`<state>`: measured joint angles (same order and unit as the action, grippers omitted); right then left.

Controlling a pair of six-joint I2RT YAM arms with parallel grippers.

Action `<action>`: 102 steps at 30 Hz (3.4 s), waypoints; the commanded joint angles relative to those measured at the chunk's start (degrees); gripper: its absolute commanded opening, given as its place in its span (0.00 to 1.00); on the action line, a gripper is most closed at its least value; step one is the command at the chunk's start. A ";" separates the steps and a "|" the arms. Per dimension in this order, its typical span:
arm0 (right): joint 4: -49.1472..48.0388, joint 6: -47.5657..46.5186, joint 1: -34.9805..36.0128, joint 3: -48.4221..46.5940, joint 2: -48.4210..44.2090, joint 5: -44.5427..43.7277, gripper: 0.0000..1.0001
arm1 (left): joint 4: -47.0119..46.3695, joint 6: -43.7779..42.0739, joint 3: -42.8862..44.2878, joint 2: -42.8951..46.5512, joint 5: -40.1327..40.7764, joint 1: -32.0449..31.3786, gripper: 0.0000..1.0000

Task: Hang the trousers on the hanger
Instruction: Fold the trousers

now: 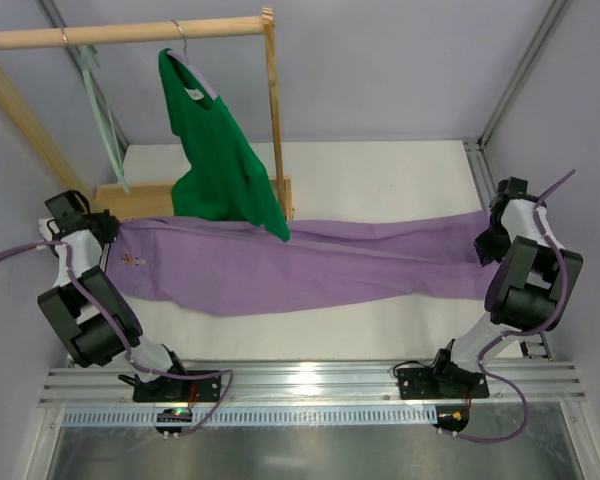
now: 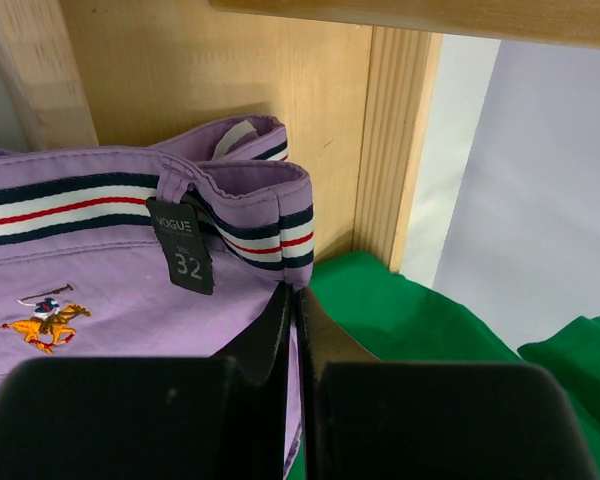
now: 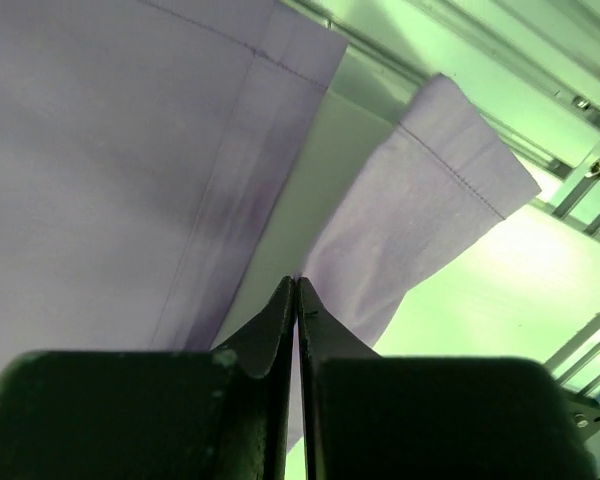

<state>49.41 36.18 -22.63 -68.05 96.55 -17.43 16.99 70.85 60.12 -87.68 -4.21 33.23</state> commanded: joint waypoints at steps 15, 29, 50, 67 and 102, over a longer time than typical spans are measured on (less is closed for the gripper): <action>4.99 -6.56 2.42 -13.78 -4.96 -11.39 0.04 | -0.21 1.40 -0.26 6.02 0.86 -0.10 0.01; 17.12 -6.57 2.33 -11.41 -21.13 -24.04 0.04 | -0.38 0.08 -2.19 9.02 1.84 -0.10 0.01; -3.62 -11.13 5.93 -15.35 0.99 -8.50 0.04 | -8.99 2.81 -3.96 3.75 0.08 -0.36 0.01; 8.96 9.87 0.76 -5.78 5.40 -6.30 0.30 | -9.35 2.36 -3.34 0.58 -0.63 -0.71 0.01; 1.92 14.35 -3.03 -5.96 12.43 -7.62 0.45 | -8.47 3.33 -2.81 0.76 1.31 -3.00 0.01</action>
<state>50.87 48.77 -25.26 -73.25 108.60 -22.37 10.94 73.36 56.03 -87.26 -3.36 30.85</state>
